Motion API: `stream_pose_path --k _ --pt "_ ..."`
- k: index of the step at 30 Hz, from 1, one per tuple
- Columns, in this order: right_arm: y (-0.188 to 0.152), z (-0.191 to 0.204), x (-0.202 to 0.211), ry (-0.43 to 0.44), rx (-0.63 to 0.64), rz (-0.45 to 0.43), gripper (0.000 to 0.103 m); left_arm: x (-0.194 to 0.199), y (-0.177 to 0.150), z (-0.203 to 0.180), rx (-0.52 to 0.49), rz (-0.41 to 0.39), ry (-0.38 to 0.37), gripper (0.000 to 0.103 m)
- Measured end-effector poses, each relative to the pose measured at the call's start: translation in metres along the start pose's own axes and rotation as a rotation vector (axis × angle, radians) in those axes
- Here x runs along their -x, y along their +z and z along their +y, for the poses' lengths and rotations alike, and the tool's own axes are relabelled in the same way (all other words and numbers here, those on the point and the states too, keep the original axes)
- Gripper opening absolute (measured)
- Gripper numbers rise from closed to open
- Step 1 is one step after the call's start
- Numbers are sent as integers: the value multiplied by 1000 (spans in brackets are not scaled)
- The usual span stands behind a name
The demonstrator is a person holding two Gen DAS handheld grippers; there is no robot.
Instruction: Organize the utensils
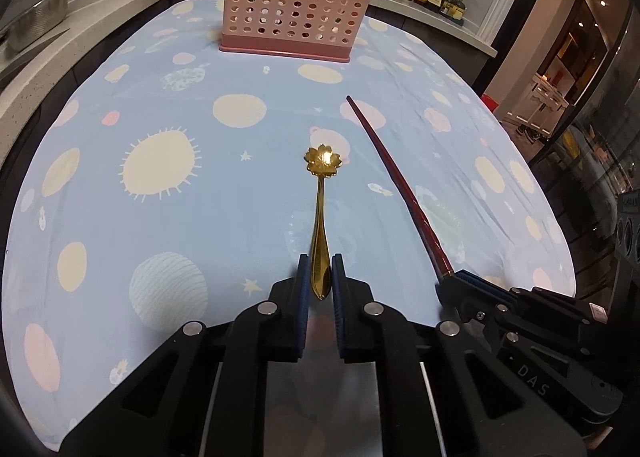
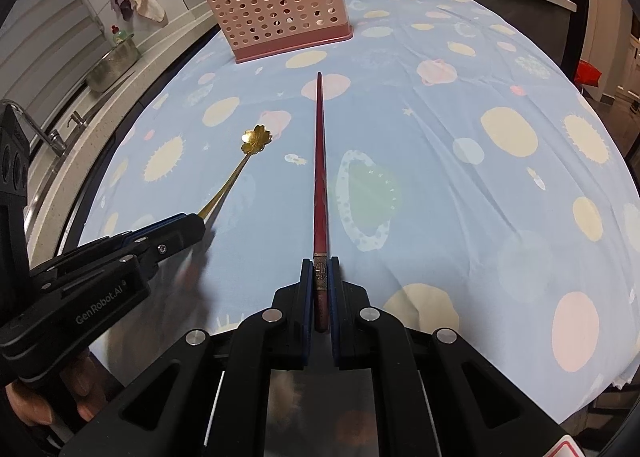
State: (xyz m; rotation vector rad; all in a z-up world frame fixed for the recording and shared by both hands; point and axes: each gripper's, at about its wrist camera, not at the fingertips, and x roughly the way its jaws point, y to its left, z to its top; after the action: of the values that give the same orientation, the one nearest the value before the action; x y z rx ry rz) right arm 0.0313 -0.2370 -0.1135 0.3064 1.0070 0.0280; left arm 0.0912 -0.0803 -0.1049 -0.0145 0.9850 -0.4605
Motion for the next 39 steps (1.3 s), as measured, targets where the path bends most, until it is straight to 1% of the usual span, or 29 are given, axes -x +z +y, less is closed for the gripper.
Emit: stream_pose_path --k 6,11,13,16,27,33,36,39 --pt "8 2 18 19 -11 -44 7 22 11 5 25 -48 -3 10" --pt "21 4 40 36 -19 -108 7 39 24 8 37 -89 -5 8" --pt "27 3 48 42 -25 -132 7 44 29 9 43 -102 -7 2" --pt "38 3 60 49 -31 -171 7 49 35 12 49 -115 -12 2" --pt "79 2 95 76 -53 -283 7 65 57 19 39 -148 14 1" --pt "103 3 105 83 -53 -340 7 80 76 22 24 -201 20 1" --pt "107 1 106 83 -61 -353 7 81 80 23 17 -208 25 1" --pt "105 -1 105 82 -72 -346 7 73 70 29 41 -179 7 2"
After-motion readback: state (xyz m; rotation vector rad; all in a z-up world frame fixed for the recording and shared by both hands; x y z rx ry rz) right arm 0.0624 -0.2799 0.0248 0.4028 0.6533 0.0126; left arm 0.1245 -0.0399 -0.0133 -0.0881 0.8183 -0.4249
